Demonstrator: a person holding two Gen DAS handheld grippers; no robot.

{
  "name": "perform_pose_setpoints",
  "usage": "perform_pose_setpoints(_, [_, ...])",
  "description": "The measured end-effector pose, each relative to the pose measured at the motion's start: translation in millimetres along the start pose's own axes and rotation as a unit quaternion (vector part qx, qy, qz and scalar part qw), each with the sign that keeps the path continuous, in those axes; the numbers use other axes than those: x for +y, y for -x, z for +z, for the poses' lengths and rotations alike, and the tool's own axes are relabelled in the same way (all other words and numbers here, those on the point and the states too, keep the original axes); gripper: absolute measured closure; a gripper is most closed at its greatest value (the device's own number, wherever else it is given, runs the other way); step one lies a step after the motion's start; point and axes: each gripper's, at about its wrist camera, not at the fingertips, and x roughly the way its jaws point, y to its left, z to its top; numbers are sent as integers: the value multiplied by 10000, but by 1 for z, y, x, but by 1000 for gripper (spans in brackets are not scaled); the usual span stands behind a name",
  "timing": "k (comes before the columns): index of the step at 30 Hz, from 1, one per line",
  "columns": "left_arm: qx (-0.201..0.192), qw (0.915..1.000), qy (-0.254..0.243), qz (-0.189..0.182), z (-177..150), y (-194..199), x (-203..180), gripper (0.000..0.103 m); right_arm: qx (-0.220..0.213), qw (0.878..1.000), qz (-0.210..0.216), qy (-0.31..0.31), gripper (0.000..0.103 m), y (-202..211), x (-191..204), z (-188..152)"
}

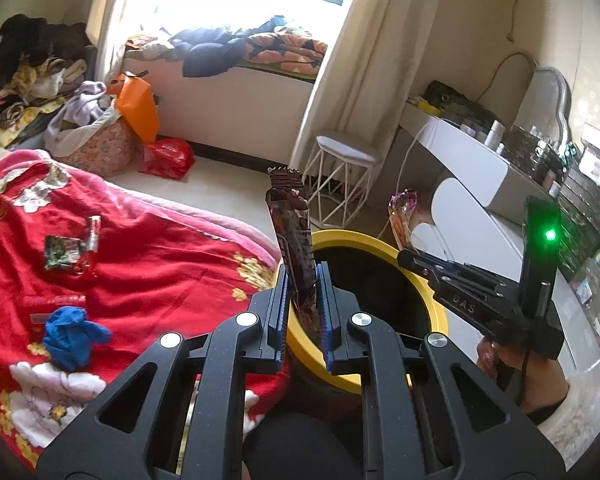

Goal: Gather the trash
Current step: 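Carry both wrappers over the yellow bin and open both tools to drop them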

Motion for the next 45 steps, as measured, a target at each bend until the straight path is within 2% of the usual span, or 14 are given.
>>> perform_pose_setpoints(14, [252, 9990, -263, -266, -7, -35, -34, 94, 57, 9988, -174, -457, 88, 0, -39, -9])
perform_pose_setpoints(23, [598, 9967, -368, -418, -22, -71, -48, 94, 232, 9976, -245, -611, 88, -7, -56, -17])
perform_pose_setpoints(39, [1144, 9916, -299, -532, -34, -122, -47, 92, 453, 9944, -231, -922, 88, -20, -77, -28])
perform_pose_setpoints(41, [1179, 9909, -284, -575, -32, -125, -47, 91, 462, 9942, -239, -944, 87, -21, -78, -27])
perform_pose_setpoints(42, [1173, 9911, -300, -555, -31, -125, -47, 86, 466, 9940, -236, -959, 87, -21, -80, -27])
perform_pose_setpoints(43, [1176, 9911, -304, -546, -30, -126, -46, 74, 466, 9937, -246, -989, 81, -21, -81, -27])
perform_pose_setpoints(44, [1167, 9913, -299, -535, -29, -125, -46, 68, 455, 9934, -270, -1013, 76, -19, -82, -26])
perform_pose_setpoints(45, [1151, 9916, -292, -508, -28, -123, -45, 60, 435, 9935, -263, -1021, 66, -18, -84, -26])
